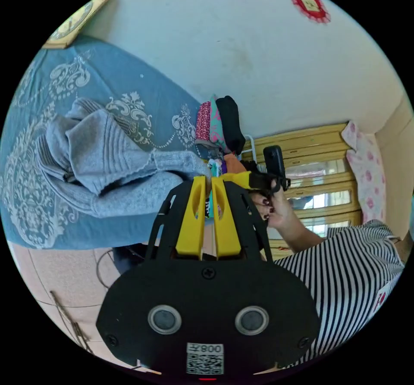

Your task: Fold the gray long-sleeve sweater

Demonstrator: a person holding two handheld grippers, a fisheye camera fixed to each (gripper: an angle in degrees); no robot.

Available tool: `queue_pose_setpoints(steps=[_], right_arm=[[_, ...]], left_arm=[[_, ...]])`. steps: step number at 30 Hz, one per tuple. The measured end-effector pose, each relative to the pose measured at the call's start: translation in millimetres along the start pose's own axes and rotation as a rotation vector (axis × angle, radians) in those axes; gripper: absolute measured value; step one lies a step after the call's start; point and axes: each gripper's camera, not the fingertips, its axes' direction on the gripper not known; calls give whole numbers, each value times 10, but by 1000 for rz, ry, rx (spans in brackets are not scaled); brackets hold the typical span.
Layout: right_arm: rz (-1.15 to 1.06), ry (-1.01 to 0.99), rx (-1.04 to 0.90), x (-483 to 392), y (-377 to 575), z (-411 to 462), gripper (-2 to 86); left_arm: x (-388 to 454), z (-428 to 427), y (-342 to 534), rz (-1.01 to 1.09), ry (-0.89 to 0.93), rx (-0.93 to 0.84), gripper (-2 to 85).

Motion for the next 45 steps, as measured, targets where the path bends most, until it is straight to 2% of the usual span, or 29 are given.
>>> queue_pose_setpoints(steps=[5,10,12,18,25,33,38,42,45], right_arm=[[-115,229,-40,-1067,-57,253,118],[-274,566,-32,-2266,-243,790,131],[-276,597,-14,-2537,-320,902,129],[-239,526,32,-3214,-469,995,90],[-224,601,-2,-3952,-471,1138,95],[-109,504,52,-4248,-345,973,133],[-49,521,101,-4331,-292,857,83],[11,457,127,-4230,-211,639,61],[31,491,118,-4179,-119,507,59]], left_arm=[[-508,216,-210,-73,68,11,23],[-835,433,-447,-81,84,-13,22],[-954,522,-533,-81,65,-20,22],[-1381,740,-838,-56,41,-10,24],[-1919,1038,-1162,-98,89,-32,25],[-2321,1367,-1505,-93,130,-92,26],[-2537,1511,-1764,-51,125,-120,23],[-2691,1509,-1895,-15,151,-147,19],[-2898,1319,-1958,3,152,-75,14]])
